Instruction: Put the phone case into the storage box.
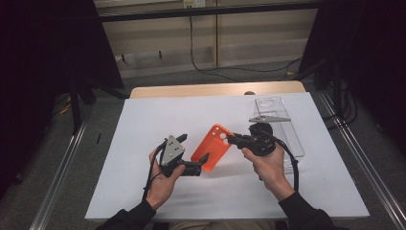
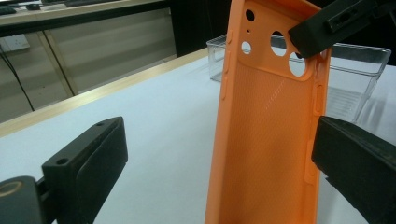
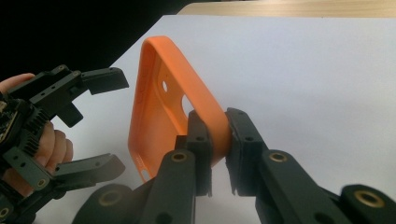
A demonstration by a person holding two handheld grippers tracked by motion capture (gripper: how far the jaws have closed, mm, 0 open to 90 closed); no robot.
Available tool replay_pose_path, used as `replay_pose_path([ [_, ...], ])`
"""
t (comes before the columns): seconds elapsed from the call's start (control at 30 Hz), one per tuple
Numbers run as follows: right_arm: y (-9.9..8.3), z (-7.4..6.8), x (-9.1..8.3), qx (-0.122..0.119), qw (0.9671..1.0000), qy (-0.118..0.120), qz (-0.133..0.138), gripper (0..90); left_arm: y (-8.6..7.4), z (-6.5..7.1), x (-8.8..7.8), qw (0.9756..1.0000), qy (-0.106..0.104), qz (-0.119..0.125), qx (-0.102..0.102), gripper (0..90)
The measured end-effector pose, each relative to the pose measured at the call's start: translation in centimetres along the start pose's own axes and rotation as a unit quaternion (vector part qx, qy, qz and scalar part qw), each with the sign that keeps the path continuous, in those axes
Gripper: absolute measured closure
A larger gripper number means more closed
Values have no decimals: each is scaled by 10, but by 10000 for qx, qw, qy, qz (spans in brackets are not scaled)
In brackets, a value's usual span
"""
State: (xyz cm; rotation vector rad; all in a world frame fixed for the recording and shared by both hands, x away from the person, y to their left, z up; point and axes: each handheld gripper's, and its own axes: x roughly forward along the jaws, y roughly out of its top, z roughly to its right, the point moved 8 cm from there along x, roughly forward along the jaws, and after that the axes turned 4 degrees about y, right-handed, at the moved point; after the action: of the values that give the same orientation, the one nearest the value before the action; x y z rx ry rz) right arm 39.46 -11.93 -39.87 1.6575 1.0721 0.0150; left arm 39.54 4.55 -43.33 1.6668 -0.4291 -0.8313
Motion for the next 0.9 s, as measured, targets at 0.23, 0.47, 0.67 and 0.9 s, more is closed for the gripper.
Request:
replay_pose_path([
  [0.23,0,0,-1,-58,10000,16,18,803,4,1,-5,9999,12,164,27,32],
  [0.47,2,4,-2,-124,9999,-48,40,803,-1,-9,-8,9996,147,201,-121,35],
  [0.67,4,4,-3,-185,9998,-50,84,803,-2,-12,-12,9992,144,317,-200,35],
  [0.9,6,7,-6,-269,9995,-88,112,803,-6,-16,-22,9991,243,313,-125,26],
])
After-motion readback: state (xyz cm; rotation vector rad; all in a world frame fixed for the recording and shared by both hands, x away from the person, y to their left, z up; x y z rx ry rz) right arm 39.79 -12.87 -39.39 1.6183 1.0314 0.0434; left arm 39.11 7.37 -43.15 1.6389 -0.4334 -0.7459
